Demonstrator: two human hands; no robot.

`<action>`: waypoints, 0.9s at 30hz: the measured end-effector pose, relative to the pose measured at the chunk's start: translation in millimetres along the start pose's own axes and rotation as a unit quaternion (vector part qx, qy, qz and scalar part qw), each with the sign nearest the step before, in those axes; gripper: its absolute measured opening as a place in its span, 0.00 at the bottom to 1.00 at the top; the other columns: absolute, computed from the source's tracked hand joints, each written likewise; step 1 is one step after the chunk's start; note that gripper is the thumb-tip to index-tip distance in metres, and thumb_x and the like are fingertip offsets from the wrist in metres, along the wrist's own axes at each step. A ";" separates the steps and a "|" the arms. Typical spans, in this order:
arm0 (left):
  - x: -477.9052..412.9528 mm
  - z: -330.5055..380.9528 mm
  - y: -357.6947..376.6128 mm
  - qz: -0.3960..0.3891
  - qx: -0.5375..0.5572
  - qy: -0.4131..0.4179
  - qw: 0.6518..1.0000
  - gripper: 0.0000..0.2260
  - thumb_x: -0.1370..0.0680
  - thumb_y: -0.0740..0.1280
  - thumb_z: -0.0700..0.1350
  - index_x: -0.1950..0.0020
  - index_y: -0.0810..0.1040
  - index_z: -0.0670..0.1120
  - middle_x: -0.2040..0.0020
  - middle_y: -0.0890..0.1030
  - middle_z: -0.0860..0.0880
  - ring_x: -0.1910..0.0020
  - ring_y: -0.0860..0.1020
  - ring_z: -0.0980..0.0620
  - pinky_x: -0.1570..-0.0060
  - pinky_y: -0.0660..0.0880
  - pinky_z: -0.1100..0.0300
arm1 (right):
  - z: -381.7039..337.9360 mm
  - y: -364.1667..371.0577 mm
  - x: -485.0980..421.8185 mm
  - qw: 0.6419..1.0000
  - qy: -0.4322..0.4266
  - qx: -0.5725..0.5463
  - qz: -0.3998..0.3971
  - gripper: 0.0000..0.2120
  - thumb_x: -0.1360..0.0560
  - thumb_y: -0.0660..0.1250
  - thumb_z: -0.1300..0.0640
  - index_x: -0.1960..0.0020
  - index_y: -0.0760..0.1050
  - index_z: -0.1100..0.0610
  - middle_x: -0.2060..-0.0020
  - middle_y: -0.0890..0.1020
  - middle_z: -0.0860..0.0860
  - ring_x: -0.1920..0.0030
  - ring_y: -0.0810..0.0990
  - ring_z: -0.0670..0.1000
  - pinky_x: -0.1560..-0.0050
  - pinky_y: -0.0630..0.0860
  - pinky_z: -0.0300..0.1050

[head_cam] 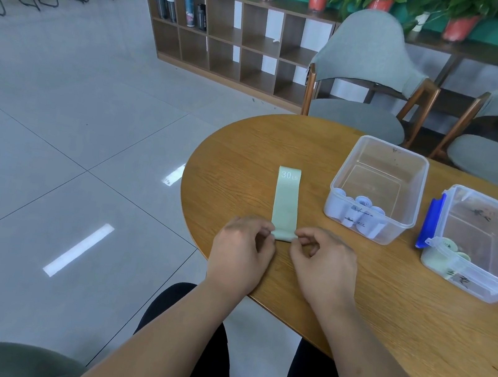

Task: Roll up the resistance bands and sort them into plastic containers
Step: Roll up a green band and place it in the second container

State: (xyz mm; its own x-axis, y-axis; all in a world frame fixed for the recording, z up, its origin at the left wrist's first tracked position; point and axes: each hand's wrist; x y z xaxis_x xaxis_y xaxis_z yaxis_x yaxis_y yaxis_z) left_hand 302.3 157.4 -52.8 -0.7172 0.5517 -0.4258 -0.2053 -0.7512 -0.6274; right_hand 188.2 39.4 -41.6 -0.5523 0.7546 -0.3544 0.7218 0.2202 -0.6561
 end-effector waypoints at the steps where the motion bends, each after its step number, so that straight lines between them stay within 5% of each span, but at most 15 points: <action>1: 0.0 -0.1 0.0 0.001 0.000 0.000 1.000 0.07 0.22 0.74 0.46 0.46 0.85 0.53 0.55 0.83 0.61 0.56 0.76 0.58 0.56 0.76 0.61 | 0.1 -0.2 0.0 1.000 0.002 0.000 -0.001 0.07 0.26 0.74 0.54 0.50 0.85 0.46 0.61 0.83 0.38 0.59 0.78 0.42 0.51 0.80 0.47; 27: 0.5 0.3 -1.3 -0.001 0.008 0.001 1.000 0.07 0.20 0.73 0.46 0.43 0.85 0.54 0.51 0.84 0.61 0.52 0.76 0.59 0.54 0.77 0.61 | 3.8 3.6 -0.7 1.000 -0.015 0.020 0.008 0.09 0.25 0.73 0.55 0.46 0.87 0.48 0.57 0.84 0.41 0.59 0.80 0.45 0.54 0.80 0.47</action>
State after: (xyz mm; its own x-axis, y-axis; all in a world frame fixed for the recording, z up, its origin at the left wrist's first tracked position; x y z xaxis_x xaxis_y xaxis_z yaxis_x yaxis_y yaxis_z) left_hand 301.9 158.5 -52.0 -0.7155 0.5532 -0.4266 -0.2169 -0.7564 -0.6171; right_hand 189.6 37.3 -46.3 -0.5539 0.7387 -0.3841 0.7136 0.1835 -0.6761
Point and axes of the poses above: each hand's wrist, its own x-axis away from the middle knuckle, its own y-axis out of the palm, z = x × y
